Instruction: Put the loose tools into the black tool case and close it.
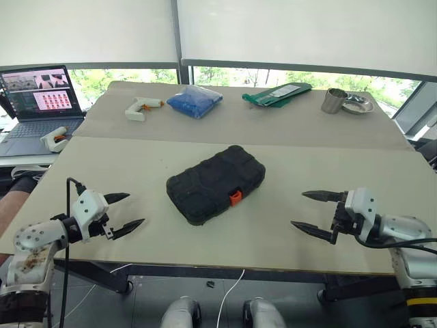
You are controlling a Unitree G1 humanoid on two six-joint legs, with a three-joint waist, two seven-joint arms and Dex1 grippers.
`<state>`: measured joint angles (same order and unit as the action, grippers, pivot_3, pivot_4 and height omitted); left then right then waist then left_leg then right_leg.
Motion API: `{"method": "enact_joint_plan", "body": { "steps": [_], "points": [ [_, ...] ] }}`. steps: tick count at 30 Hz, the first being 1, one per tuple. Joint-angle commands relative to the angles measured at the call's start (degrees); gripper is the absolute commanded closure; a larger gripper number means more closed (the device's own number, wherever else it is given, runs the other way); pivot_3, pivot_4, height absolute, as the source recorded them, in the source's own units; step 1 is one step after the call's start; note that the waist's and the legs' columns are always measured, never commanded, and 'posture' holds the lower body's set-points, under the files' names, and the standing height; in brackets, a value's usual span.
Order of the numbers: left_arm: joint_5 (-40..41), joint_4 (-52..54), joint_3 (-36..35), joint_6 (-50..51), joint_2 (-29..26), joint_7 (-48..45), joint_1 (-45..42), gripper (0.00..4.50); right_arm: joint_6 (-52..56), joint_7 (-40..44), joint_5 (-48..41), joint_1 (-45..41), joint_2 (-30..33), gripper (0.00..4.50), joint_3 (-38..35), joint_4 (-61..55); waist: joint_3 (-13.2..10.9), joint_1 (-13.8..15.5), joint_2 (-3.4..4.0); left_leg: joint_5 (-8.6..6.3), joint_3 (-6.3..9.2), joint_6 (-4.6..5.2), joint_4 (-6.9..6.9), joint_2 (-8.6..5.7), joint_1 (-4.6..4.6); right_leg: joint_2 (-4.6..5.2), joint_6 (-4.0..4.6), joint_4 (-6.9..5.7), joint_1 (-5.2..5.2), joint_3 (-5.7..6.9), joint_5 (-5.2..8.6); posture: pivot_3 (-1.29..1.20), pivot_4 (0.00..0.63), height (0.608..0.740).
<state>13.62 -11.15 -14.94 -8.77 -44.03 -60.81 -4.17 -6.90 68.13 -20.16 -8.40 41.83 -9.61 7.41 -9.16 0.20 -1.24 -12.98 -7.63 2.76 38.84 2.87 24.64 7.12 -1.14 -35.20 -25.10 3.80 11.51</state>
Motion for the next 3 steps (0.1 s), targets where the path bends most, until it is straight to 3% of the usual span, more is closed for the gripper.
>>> {"method": "enact_joint_plan", "body": {
  "steps": [1, 3],
  "points": [
    [-1.5, 0.9, -1.0, -3.9, -0.1, 3.6, -0.3, 0.00, -3.9, 0.6, 0.9, -0.4, 1.3, 0.03, -1.0, 1.2, 0.0, 0.1, 0.00, 0.01, -0.01, 0.01, 0.00, 0.00, 0.01, 0.00, 0.14, 0.00, 0.00, 0.01, -0.09, 0.00, 0.150, 0.739],
    [-1.9, -0.5, -0.9, -3.7, 0.5, 5.9, -1.2, 0.00, -4.7, -0.3, 1.6, -0.7, 1.0, 0.03, -1.0, 1.8, 0.0, 0.2, 0.00, 0.02, -0.03, 0.04, 0.00, 0.00, 0.01, 0.00, 0.13, 0.00, 0.00, 0.00, -0.10, 0.00, 0.150, 0.739]
  ]
}}
